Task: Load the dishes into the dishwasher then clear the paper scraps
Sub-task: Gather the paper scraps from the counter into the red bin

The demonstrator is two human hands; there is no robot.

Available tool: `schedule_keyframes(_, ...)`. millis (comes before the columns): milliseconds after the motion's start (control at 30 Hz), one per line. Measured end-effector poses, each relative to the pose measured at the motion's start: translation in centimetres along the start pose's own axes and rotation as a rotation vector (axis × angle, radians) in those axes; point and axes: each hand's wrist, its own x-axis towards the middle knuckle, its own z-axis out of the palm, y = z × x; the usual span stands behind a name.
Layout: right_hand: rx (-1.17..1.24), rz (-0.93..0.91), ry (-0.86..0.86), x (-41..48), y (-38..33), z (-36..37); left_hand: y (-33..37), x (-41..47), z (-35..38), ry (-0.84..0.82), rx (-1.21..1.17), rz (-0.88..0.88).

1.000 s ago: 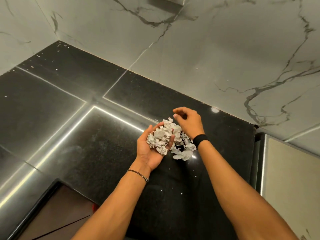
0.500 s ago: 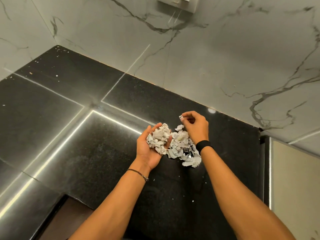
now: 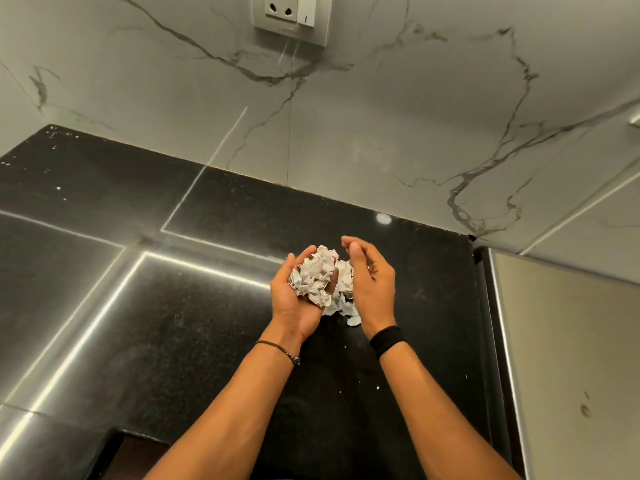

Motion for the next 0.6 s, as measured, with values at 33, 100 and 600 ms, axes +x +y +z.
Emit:
schedule_keyframes(33,0.029,0.018,0.000,-0.5,0.2,0.4,-0.2,-0.2,-0.1,0.002,-0.010,0.000)
schedule_keyframes(100,0.088,0.041,-0.009,-1.8,0.7,1.7,-0.6,-0.7,-0.5,0.005,-0.033,0.005)
schedule_keyframes(600,0.112,0.018,-0.484,-20.1,2.1,6.5,-1.9,-16.2,-10.1,0.217,-0.120,0.463)
